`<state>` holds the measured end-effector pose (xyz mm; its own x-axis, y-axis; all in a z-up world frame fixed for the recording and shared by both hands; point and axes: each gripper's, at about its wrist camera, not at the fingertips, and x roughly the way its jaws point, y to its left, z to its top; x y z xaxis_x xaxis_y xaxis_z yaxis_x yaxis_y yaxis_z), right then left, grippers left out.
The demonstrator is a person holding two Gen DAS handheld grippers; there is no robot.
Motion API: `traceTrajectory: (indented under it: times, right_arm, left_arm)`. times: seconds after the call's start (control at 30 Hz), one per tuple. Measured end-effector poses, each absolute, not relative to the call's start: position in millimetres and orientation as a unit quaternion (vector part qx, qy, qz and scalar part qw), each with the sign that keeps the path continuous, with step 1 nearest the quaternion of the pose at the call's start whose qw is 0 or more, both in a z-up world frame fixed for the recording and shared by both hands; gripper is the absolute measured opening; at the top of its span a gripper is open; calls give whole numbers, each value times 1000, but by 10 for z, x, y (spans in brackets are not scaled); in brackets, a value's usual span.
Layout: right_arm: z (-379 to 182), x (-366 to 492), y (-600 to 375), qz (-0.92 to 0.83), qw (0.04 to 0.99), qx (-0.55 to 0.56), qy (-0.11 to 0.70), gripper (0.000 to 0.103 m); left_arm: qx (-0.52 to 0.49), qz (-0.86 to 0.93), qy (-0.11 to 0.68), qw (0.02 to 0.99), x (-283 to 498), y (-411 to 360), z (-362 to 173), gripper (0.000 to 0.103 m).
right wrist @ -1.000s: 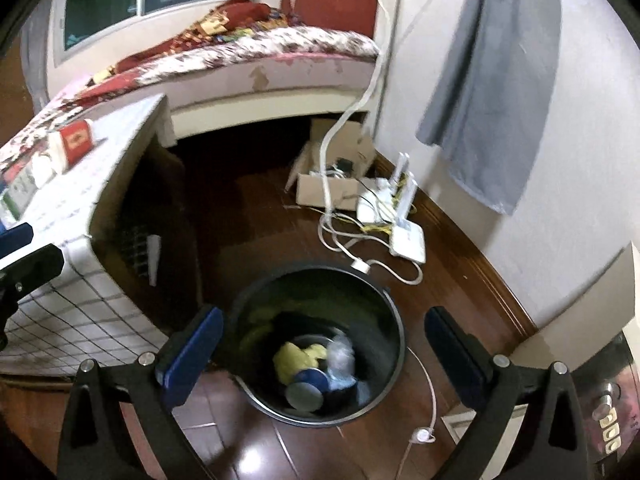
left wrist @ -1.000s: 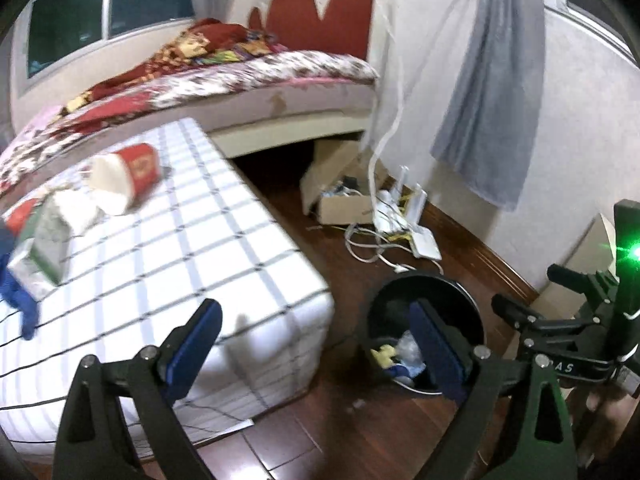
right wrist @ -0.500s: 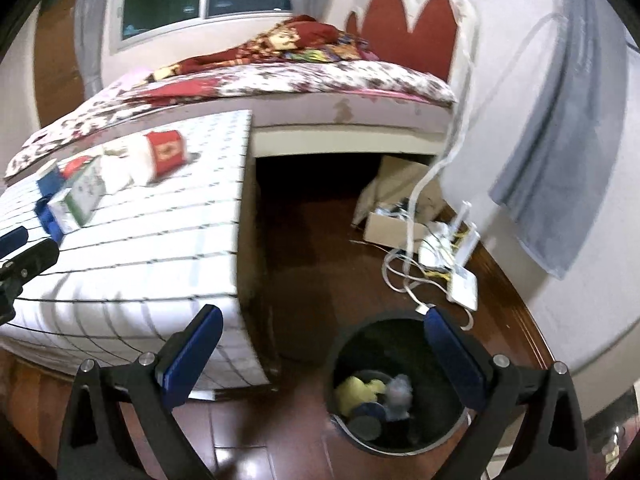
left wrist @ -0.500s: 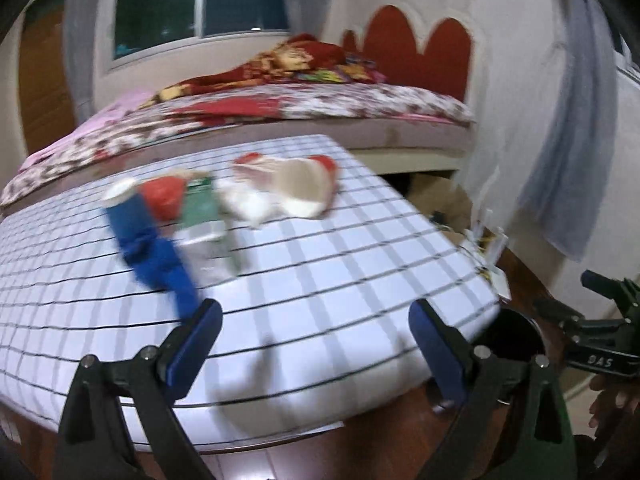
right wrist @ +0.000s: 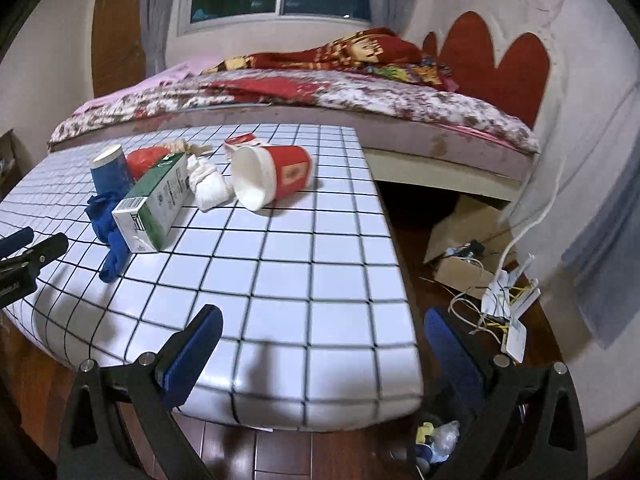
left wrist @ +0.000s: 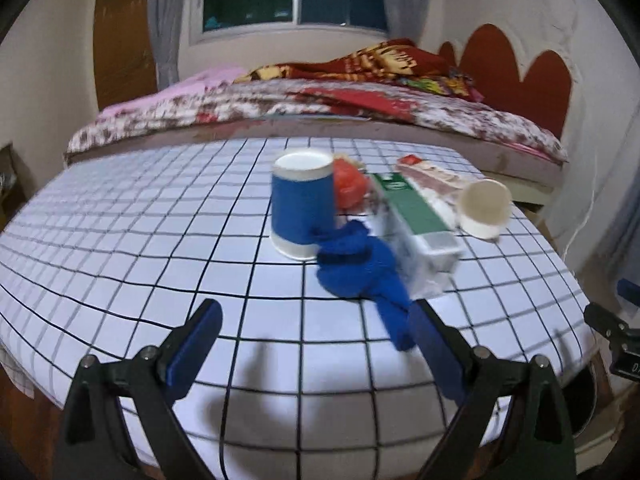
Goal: Collect trash
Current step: 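Grasp the blue glove with the left tool while the right tool grasps the red paper cup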
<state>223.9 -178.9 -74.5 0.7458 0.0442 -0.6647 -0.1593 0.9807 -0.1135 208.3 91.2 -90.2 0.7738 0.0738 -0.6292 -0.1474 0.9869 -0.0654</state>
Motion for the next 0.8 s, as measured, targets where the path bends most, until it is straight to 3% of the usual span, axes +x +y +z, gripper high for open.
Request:
traceTrajectory:
  times: [0.3, 0.43, 0.7, 0.8]
  right_arm:
    - [-781, 2694, -1567, 79, 933, -68, 345, 102]
    - [-831, 2974, -1490, 87, 929, -59, 354, 93]
    - [-924, 3458, -1390, 87, 924, -30, 372, 85]
    - [-970, 3598, -1400, 82, 920, -16, 384, 72]
  left_arm:
    - [-67, 25, 357, 932, 2482, 870, -1033, 83]
    - [-75, 18, 361, 929, 2614, 875, -1036, 78]
    - [-91, 0, 369, 925, 2728, 885, -1043, 75]
    - [-98, -11, 377, 921, 2770, 875, -1056, 68]
